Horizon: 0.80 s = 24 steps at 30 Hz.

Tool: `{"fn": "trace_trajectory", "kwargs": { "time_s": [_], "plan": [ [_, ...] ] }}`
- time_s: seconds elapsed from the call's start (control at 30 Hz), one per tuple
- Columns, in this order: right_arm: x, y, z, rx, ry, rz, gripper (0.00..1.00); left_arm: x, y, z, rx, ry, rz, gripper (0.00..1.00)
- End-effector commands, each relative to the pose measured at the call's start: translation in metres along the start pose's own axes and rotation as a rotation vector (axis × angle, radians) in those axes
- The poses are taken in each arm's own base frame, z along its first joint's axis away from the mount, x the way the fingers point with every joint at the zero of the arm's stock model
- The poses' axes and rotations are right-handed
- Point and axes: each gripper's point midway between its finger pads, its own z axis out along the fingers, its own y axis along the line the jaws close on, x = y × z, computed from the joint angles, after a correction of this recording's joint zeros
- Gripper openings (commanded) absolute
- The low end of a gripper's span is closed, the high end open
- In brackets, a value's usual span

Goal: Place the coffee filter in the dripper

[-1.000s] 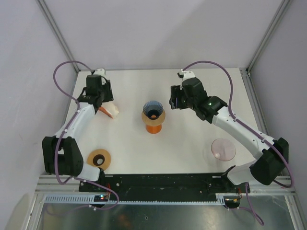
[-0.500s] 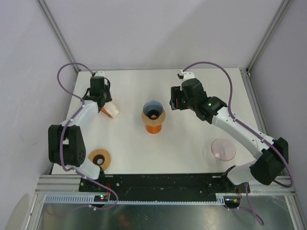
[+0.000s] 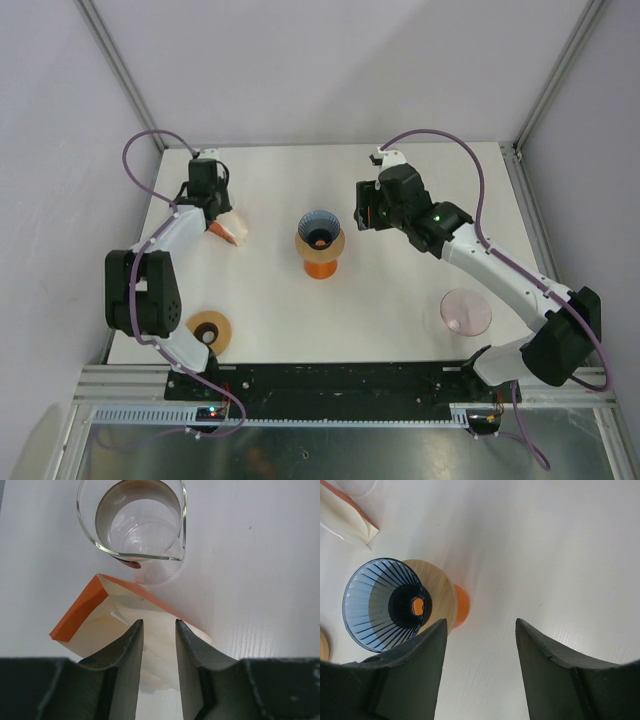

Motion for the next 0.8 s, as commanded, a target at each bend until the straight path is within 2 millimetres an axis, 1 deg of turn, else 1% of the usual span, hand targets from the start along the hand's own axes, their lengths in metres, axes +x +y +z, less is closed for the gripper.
{"fn": "trace_trajectory", "kwargs": {
  "time_s": [0.0, 0.13, 0.3, 0.37, 0.43, 0.67, 0.77],
  "plan": [
    [-0.004, -0.002, -0.001, 0.006, -0.018, 0.000, 0.62, -0.030, 0.006, -0.005, -0.025, -0.084, 0.007, 0.37],
    [-0.003, -0.001, 0.000, 0.001, -0.014, -0.001, 0.62, -0.038, 0.009, -0.015, -0.028, -0.112, 0.010, 0.37],
    [-0.002, 0.001, 0.002, -0.008, -0.010, -0.001, 0.62, -0.050, 0.010, -0.032, -0.018, -0.162, 0.006, 0.37],
    [-0.002, 0.001, 0.002, -0.010, -0.009, -0.004, 0.61, -0.053, 0.011, -0.036, -0.014, -0.174, 0.007, 0.37],
    [-0.002, 0.001, 0.002, -0.010, -0.009, -0.003, 0.61, -0.052, 0.011, -0.035, -0.020, -0.173, 0.010, 0.38],
    [-0.002, -0.002, -0.002, 0.002, -0.009, -0.007, 0.62, -0.041, 0.018, -0.023, -0.048, -0.138, 0.013, 0.38],
    [-0.002, -0.002, -0.002, 0.004, -0.008, -0.007, 0.61, -0.036, 0.015, -0.020, -0.037, -0.123, 0.014, 0.38]
  ]
}}
